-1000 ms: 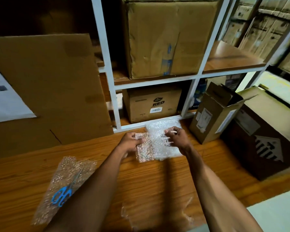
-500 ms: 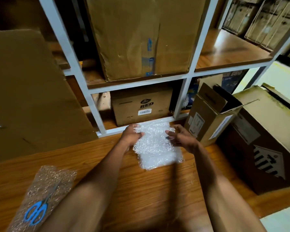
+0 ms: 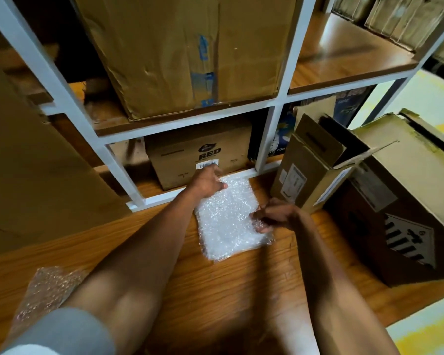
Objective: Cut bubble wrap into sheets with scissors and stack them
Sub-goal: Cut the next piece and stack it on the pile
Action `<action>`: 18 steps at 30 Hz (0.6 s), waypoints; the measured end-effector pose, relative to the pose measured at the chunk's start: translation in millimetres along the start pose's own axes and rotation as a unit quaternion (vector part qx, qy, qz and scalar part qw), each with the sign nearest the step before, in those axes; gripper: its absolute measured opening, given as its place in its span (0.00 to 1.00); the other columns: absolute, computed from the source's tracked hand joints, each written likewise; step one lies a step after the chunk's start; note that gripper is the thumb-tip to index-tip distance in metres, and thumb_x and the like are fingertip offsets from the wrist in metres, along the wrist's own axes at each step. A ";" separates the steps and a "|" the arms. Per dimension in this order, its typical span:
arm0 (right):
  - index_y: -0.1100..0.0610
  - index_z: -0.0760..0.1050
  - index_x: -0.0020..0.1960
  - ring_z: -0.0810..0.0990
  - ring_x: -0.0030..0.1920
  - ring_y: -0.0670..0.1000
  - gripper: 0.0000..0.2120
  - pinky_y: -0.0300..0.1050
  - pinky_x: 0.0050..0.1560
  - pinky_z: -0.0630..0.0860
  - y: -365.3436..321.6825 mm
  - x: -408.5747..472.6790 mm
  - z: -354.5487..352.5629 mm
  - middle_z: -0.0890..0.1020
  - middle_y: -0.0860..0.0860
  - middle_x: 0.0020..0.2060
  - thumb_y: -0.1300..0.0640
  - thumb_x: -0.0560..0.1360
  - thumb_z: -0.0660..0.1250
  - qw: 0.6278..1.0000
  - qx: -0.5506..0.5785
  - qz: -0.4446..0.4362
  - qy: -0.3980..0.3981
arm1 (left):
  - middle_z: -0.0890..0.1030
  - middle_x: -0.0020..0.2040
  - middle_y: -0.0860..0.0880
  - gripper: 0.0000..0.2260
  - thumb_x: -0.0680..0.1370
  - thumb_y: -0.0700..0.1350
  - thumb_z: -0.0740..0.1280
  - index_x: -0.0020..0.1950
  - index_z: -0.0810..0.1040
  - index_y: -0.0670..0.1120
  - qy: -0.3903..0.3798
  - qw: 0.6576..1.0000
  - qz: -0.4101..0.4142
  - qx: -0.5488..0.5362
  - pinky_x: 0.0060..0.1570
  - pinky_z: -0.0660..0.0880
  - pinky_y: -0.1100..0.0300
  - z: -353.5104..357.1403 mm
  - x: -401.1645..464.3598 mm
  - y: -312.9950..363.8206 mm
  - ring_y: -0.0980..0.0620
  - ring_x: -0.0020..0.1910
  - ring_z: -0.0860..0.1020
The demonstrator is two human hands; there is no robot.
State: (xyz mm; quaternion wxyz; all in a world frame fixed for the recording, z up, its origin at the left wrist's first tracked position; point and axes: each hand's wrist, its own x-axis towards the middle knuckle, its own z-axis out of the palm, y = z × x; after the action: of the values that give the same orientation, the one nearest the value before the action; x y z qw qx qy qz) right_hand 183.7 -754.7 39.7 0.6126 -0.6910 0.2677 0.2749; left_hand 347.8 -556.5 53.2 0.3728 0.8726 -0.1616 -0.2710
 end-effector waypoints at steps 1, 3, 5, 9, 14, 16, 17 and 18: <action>0.67 0.83 0.54 0.87 0.51 0.59 0.11 0.54 0.60 0.84 2.7 3.3 -3.1 0.88 0.61 0.48 0.59 0.80 0.74 1.000 -0.012 0.010 -0.004 | 0.81 0.59 0.45 0.25 0.74 0.43 0.79 0.69 0.75 0.49 0.003 1.000 0.005 0.006 0.60 0.80 0.47 3.4 5.3 0.4 0.46 0.56 0.81; 0.67 0.82 0.57 0.87 0.53 0.61 0.12 0.57 0.62 0.82 7.1 7.4 -7.4 0.87 0.62 0.51 0.57 0.81 0.73 0.999 -0.021 0.033 -0.013 | 0.81 0.55 0.48 0.25 0.73 0.44 0.79 0.68 0.76 0.50 0.012 1.000 0.014 0.013 0.58 0.80 0.48 10.7 13.7 2.4 0.48 0.54 0.81; 0.68 0.81 0.57 0.88 0.46 0.57 0.11 0.51 0.52 0.86 6.3 7.4 -7.8 0.87 0.63 0.49 0.59 0.83 0.70 0.998 -0.002 0.053 -0.020 | 0.81 0.53 0.50 0.24 0.73 0.45 0.79 0.67 0.77 0.50 0.023 0.999 0.019 0.021 0.56 0.80 0.50 16.3 19.2 5.2 0.50 0.52 0.81; 0.69 0.81 0.54 0.87 0.36 0.54 0.14 0.45 0.39 0.85 2.2 11.1 -4.0 0.87 0.63 0.44 0.56 0.83 0.70 0.996 -0.013 0.084 0.002 | 0.83 0.53 0.50 0.21 0.74 0.47 0.79 0.65 0.78 0.52 0.047 0.998 0.018 0.029 0.54 0.81 0.49 25.9 28.9 4.0 0.50 0.51 0.82; 0.63 0.81 0.50 0.84 0.31 0.51 0.18 0.44 0.33 0.82 1.0 11.4 -2.7 0.86 0.56 0.35 0.46 0.81 0.72 0.984 -0.080 0.136 0.077 | 0.85 0.55 0.51 0.19 0.75 0.48 0.78 0.64 0.79 0.50 0.081 0.995 0.044 0.044 0.53 0.81 0.51 32.1 32.5 -1.1 0.49 0.52 0.83; 0.61 0.81 0.53 0.84 0.33 0.50 0.20 0.43 0.33 0.79 2.0 8.9 -3.6 0.86 0.54 0.37 0.42 0.79 0.74 0.978 -0.093 0.145 0.119 | 0.84 0.57 0.51 0.19 0.75 0.48 0.78 0.64 0.79 0.50 0.102 0.992 0.066 0.043 0.55 0.81 0.50 33.3 31.2 -4.8 0.49 0.55 0.82; 0.59 0.82 0.53 0.83 0.35 0.51 0.21 0.43 0.35 0.78 1.7 7.9 -3.6 0.86 0.54 0.39 0.40 0.78 0.74 0.974 -0.115 0.138 0.140 | 0.84 0.58 0.50 0.18 0.76 0.48 0.77 0.64 0.80 0.50 0.122 0.987 0.085 0.055 0.56 0.81 0.50 33.1 29.2 -7.2 0.49 0.57 0.81; 0.59 0.82 0.51 0.82 0.35 0.51 0.22 0.44 0.36 0.77 0.5 6.9 -3.6 0.85 0.54 0.39 0.39 0.77 0.74 0.967 -0.149 0.125 0.164 | 0.83 0.58 0.50 0.15 0.77 0.49 0.76 0.62 0.80 0.50 0.148 0.980 0.108 0.075 0.56 0.80 0.50 33.8 27.1 -10.5 0.48 0.59 0.79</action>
State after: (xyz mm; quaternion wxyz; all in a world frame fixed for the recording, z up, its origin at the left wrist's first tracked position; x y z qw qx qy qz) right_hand 188.3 -758.5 34.8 0.4115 -0.7709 0.4049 0.2691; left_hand 350.2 -581.7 16.5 0.3531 0.9059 -0.2183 -0.0842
